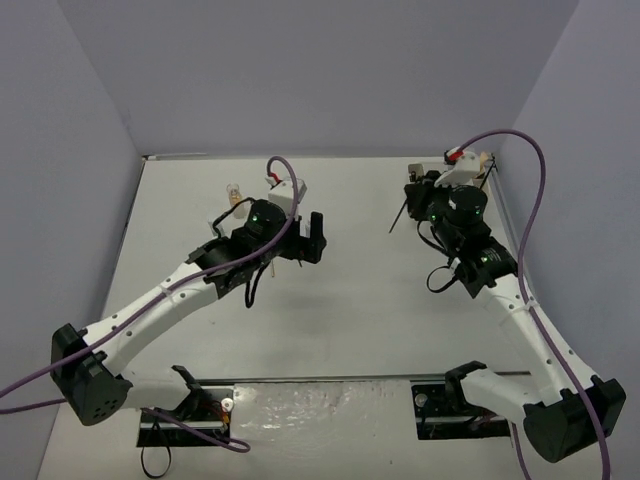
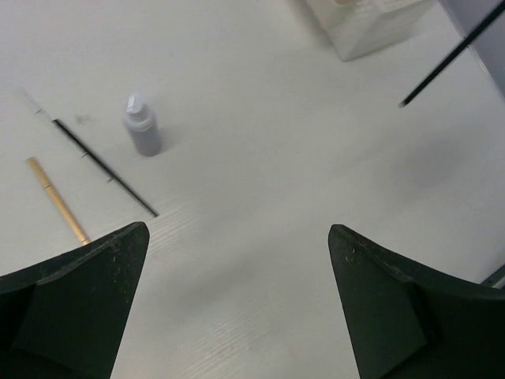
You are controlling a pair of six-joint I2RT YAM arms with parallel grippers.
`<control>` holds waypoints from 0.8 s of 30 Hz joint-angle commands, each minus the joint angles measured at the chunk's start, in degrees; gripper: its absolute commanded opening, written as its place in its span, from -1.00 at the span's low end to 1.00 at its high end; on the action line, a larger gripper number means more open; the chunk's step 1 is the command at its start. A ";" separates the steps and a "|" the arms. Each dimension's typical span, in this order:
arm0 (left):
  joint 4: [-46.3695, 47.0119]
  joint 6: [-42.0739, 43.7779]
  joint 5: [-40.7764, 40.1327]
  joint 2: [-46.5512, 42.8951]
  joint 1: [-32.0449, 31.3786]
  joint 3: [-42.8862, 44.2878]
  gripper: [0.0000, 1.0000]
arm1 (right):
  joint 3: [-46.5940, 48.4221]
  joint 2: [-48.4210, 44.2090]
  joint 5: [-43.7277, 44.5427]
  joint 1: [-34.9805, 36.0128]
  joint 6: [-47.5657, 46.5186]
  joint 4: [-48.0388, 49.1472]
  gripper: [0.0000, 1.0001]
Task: Organize the makeup
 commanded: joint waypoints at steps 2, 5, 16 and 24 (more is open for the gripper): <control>-14.41 -3.11 -3.12 -8.91 12.21 2.16 0.94 | 1.32 -0.23 22.38 -8.83 -6.66 7.56 -1.00; -21.26 -0.92 -2.68 -10.85 18.36 3.00 0.94 | 0.14 1.12 27.45 -13.25 -7.34 14.05 -1.00; -21.02 5.98 -1.07 -13.70 26.82 -5.90 0.94 | 6.79 18.18 29.56 -28.08 -7.32 27.11 -1.00; -20.50 5.70 0.12 -13.23 28.22 -8.44 0.94 | 14.67 29.82 25.59 -31.70 -8.70 30.07 -1.00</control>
